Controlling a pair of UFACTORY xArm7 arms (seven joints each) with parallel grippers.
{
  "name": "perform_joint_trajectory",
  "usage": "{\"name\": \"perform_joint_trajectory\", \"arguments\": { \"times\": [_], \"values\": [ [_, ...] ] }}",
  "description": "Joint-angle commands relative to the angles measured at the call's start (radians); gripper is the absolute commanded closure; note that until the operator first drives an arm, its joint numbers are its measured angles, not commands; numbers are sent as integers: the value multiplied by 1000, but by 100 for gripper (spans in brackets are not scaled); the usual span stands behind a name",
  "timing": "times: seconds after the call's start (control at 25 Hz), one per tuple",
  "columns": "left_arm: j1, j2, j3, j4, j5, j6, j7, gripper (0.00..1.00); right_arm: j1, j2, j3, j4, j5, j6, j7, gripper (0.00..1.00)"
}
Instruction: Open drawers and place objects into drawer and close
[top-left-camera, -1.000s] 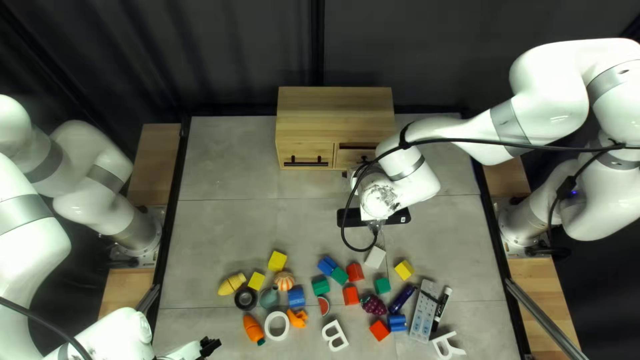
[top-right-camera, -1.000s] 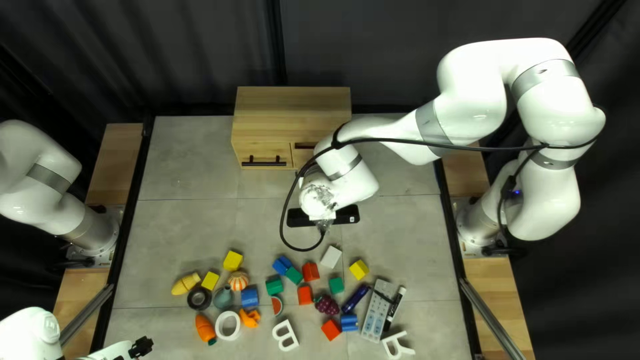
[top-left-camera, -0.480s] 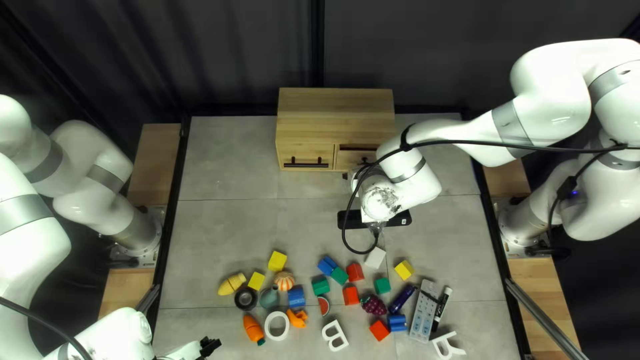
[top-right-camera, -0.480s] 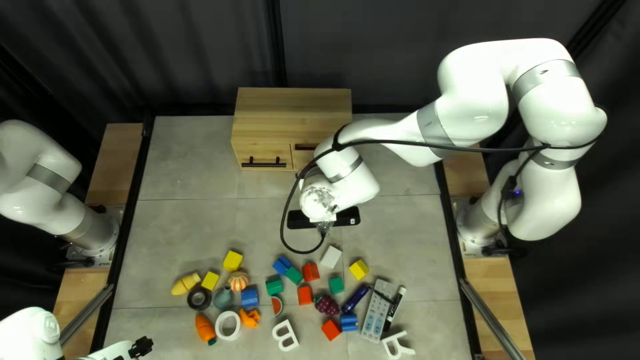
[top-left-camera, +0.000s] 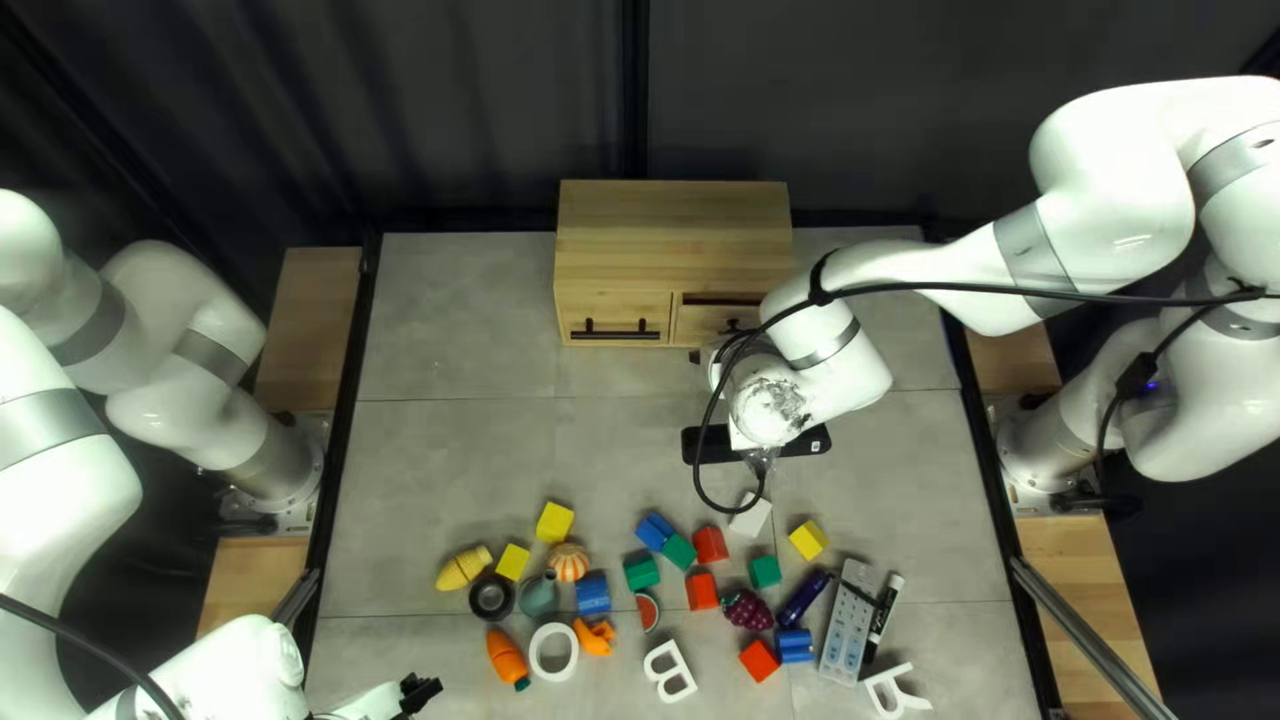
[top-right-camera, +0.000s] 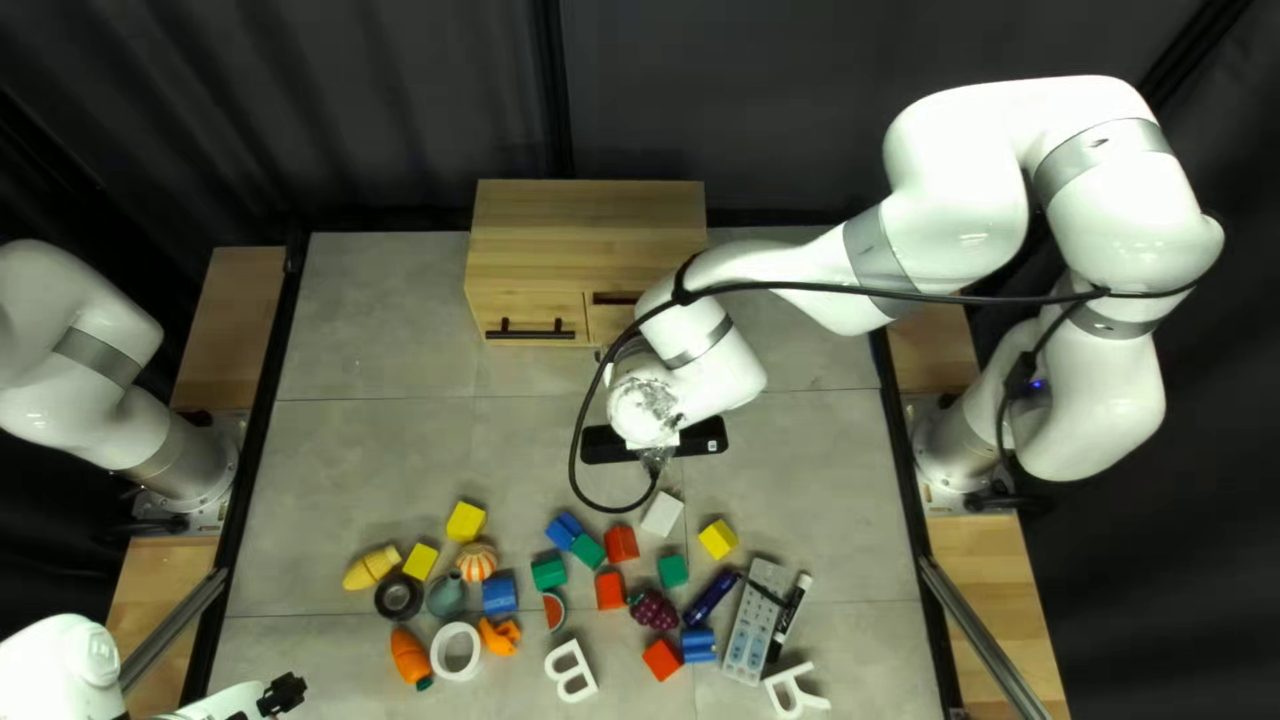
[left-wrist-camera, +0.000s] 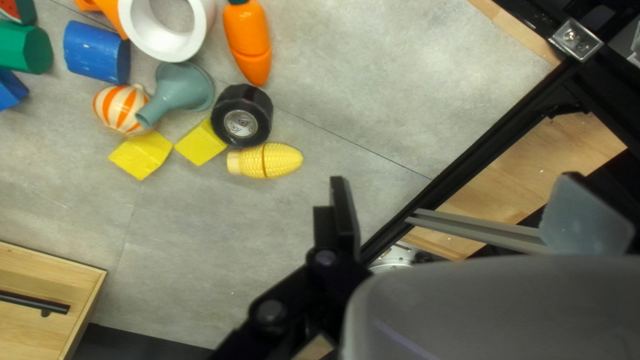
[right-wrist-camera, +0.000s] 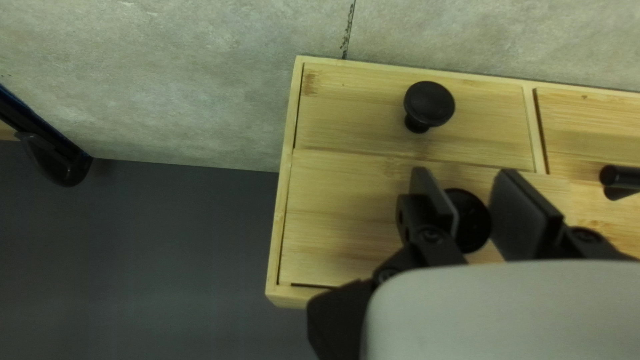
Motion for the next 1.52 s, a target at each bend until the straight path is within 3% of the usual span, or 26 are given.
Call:
{"name": "perform_joint_trajectory", "arguments": {
  "times": [0.04, 1.52],
  "values": [
    [0, 0, 0, 0, 0, 0, 0, 0, -5, -7, -4, -3, -2, 3, -9, 90],
    [0, 0, 0, 0, 0, 0, 0, 0, 22, 49, 18, 40, 28, 34, 6, 87]
  ]
}}
